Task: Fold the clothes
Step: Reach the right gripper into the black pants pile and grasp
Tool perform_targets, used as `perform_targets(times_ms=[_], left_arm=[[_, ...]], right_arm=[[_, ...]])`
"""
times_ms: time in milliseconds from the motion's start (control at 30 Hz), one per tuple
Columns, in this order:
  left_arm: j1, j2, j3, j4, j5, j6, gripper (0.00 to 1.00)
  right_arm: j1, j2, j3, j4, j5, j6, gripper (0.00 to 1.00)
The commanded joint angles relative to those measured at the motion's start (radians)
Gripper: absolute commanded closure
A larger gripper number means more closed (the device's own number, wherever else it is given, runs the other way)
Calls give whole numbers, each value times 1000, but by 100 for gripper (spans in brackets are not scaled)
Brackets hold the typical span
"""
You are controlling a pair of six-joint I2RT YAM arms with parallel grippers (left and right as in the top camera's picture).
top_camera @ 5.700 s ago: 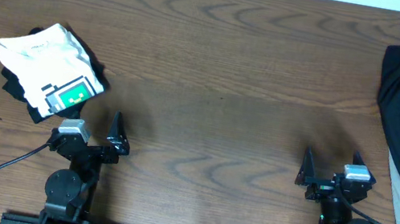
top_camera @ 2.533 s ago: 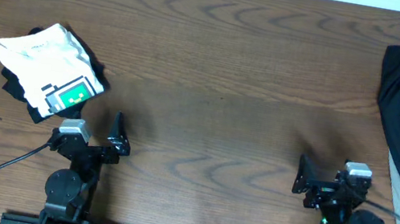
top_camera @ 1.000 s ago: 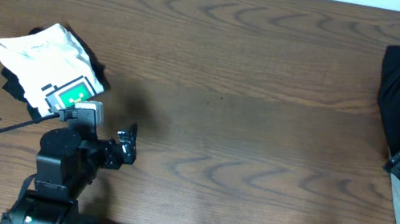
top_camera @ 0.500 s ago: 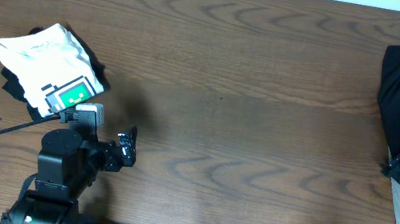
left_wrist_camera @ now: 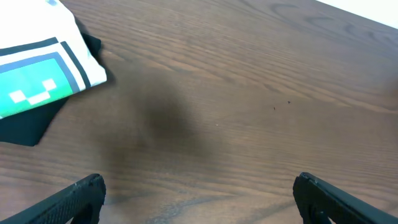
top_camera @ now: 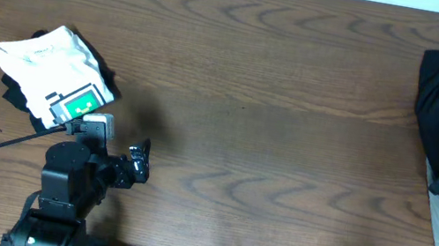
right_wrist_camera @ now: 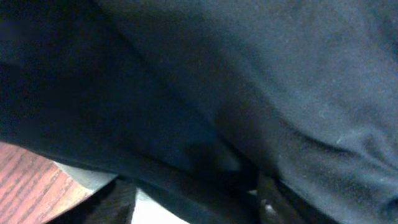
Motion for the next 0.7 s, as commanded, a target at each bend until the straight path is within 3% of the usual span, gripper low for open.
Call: perform_targets(times_ms=[0, 33, 100, 133, 433, 667], left_arm=[[4, 3, 20, -3, 13, -9, 2], [4, 3, 20, -3, 13, -9, 2], [4, 3, 20, -3, 13, -9, 2], [4, 3, 20, -3, 13, -9, 2], [4, 3, 20, -3, 13, -9, 2], [4, 3, 20, -2, 13, -9, 2]], right_arm=[[-13, 9, 17, 2, 11, 1, 52], [-13, 9, 17, 1, 11, 1, 60], [-13, 9, 17, -1, 11, 1, 89], [-13, 9, 17, -1, 11, 1, 99], [34, -50, 74, -19, -246, -13, 99], [268, -230, 200, -171, -405, -25, 99]])
